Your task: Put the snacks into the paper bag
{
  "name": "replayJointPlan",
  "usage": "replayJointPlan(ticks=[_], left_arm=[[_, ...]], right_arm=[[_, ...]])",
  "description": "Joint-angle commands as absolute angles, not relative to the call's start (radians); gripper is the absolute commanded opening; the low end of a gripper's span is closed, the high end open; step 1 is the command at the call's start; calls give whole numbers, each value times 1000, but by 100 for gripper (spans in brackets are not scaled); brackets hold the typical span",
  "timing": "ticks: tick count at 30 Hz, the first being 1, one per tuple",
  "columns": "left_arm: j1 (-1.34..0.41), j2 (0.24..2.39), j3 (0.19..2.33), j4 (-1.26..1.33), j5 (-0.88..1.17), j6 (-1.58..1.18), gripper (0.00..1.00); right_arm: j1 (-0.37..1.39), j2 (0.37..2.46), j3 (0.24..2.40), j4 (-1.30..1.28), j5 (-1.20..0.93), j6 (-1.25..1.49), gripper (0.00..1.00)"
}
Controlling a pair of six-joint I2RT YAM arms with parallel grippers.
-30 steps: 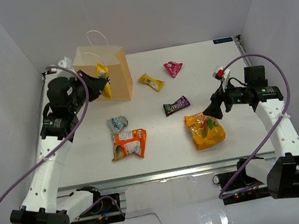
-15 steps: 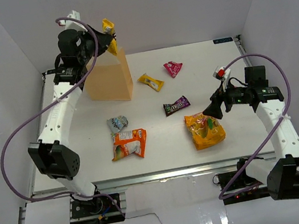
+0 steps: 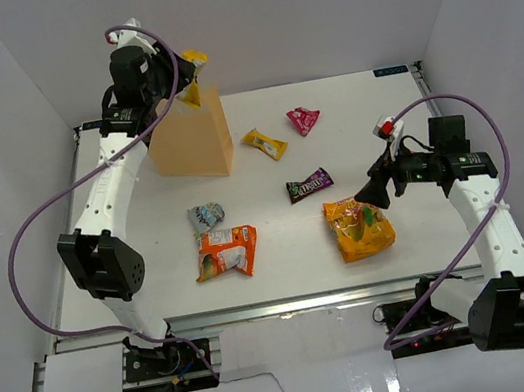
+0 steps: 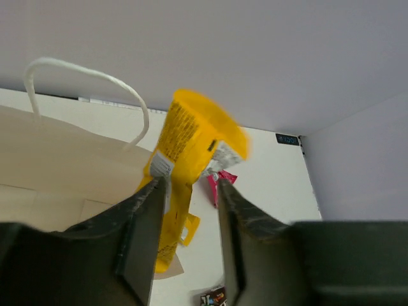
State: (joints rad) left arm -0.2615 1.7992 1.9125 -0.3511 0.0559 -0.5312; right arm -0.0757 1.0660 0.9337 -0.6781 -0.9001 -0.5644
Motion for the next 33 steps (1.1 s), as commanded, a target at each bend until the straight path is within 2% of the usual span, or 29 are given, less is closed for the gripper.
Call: replayJointPlan(ticks=[1,2,4,9,11,13,15,17,19,23,24,30,33], left_arm=[[-256,1769,1963,-362,43,-518,56],[-258,1761,1973,-362,49,-518,66],[-256,1753,1989,-365,74,-518,73],[-258,1717,2048,-390,170,-515,84],[-258,1678,2022,-394,239,-503,86],[-256,1579,1913,-393,274,-502,89],[-256,1437,1797,-382,298,-508,91],[-256,1326,1584,-371,275,-534,91],[-258,1161,1380,-373,255,-557,91],[-255,904,1111,-429,183,-664,91],[-255,859,1065,-440,163,-687,91],[-255,548,789,-574,118,-882,91],[-255,467,682,-587,115,-954,91]], right_arm=[[-61,1065,951,-644,-916,-548,91],[-57,1075,954,-643,-911,-546,91],[-31,1091,969,-643,-887,-543,91],[99,1173,1037,-690,-801,-674,91],[139,1221,1083,-761,-795,-869,92],[184,1249,1104,-814,-802,-1111,92],[245,1288,1127,-822,-767,-1205,93],[291,1348,1156,-777,-681,-1270,93],[333,1440,1193,-746,-625,-1281,95],[354,1636,1340,-726,-585,-1258,100],[360,1670,1400,-729,-566,-1250,96],[376,1883,1514,-727,-497,-1250,94],[387,1923,1520,-732,-474,-1258,93]])
